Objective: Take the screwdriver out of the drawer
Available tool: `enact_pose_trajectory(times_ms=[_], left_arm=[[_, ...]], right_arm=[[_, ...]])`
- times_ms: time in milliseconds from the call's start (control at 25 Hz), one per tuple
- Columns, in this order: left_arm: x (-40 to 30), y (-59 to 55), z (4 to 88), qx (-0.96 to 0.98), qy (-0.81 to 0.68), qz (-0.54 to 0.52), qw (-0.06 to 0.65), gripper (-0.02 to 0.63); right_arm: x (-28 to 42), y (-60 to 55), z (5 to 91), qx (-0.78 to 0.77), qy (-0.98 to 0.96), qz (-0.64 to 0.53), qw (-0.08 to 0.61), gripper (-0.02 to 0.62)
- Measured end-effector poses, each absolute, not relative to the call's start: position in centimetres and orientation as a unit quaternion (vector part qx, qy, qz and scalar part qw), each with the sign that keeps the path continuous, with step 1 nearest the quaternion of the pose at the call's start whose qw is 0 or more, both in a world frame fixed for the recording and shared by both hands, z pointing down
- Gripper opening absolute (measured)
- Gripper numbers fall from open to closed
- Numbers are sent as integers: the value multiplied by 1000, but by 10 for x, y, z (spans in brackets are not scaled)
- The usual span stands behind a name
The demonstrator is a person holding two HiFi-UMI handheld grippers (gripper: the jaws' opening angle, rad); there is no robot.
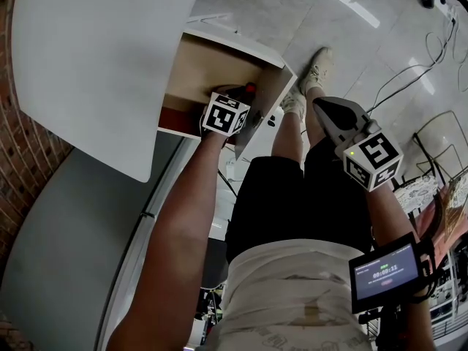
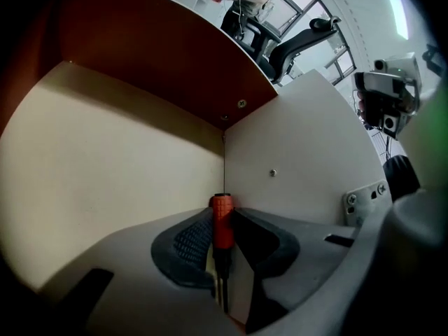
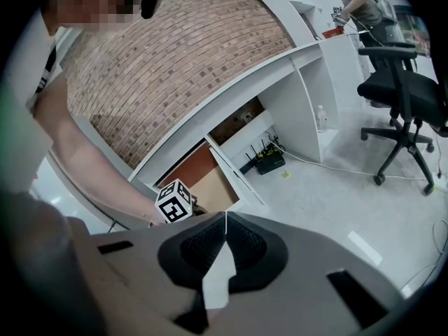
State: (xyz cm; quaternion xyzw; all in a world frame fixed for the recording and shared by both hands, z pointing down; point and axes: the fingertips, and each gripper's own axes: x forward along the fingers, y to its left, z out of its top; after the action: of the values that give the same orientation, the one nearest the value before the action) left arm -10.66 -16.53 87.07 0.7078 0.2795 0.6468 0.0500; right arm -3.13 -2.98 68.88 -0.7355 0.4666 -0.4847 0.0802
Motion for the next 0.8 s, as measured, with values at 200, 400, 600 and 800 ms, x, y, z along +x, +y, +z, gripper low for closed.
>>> enact_pose_trajectory(times_ms=[200, 400, 600, 800], left_arm=[[-108, -167, 872, 697, 275, 656, 89, 103], [-108, -168, 869, 701, 269, 656, 77, 92], [-104, -169, 855, 726, 250, 638, 60, 91], [-91, -170, 832, 765, 230, 600, 44, 91]], right_arm=[[-32, -29, 689, -735, 464, -487, 82, 25], [-32, -28, 690, -736, 463, -487, 79, 24], [-34, -35, 686, -731, 477, -483, 73, 24], [-32, -39, 681, -729, 484, -479, 76, 23]])
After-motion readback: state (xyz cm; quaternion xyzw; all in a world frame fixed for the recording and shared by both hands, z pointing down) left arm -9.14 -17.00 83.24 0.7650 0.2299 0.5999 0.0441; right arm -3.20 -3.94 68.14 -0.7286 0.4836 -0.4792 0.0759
